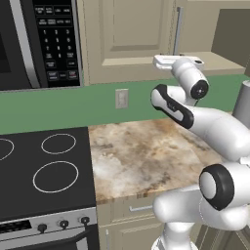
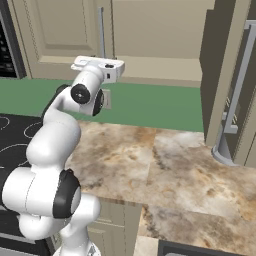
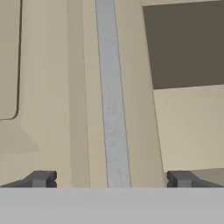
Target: Open the cabinet, retrieve the rolling pin, and place it next to the meat on the cutting board to prepare for tenderizing.
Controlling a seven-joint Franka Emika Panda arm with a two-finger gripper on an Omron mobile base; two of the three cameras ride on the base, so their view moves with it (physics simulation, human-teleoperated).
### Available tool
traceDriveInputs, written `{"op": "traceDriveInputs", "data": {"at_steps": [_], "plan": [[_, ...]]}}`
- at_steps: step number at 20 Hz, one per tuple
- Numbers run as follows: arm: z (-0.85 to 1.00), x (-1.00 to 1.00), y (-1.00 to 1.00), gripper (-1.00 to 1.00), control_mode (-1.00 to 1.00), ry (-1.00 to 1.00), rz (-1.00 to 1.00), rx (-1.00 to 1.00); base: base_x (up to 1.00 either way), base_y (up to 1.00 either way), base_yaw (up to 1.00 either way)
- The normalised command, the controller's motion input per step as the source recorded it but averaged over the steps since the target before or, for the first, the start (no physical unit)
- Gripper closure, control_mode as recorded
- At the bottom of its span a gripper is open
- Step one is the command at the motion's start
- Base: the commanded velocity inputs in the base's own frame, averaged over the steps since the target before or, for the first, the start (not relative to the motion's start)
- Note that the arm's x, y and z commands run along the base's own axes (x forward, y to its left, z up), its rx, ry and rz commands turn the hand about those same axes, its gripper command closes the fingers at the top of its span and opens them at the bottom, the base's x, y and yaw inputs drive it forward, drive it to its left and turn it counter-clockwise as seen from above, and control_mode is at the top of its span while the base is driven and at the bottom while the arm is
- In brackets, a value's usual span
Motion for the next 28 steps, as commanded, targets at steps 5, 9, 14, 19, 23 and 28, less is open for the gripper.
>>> {"op": "traceDriveInputs", "data": {"at_steps": [5,9,14,19,23,28], "plan": [[-0.11,0.09,0.04,1.0,-1.0,0.04,0.0,0.0,0.0,0.0,0.0],[-0.14,0.0,0.09,1.0,-1.0,0.06,0.0,-0.04,0.0,0.0,0.0],[-0.18,0.0,0.31,1.0,-1.0,0.06,0.0,-0.06,0.0,0.0,0.0],[-0.21,0.0,0.39,1.0,-1.0,0.05,0.0,-0.07,0.0,0.0,0.0],[-0.25,0.01,0.42,1.0,-1.0,0.07,0.0,-0.08,0.0,0.0,0.0],[-0.28,0.1,0.49,1.0,-1.0,0.09,0.0,-0.09,0.0,0.0,0.0]]}}
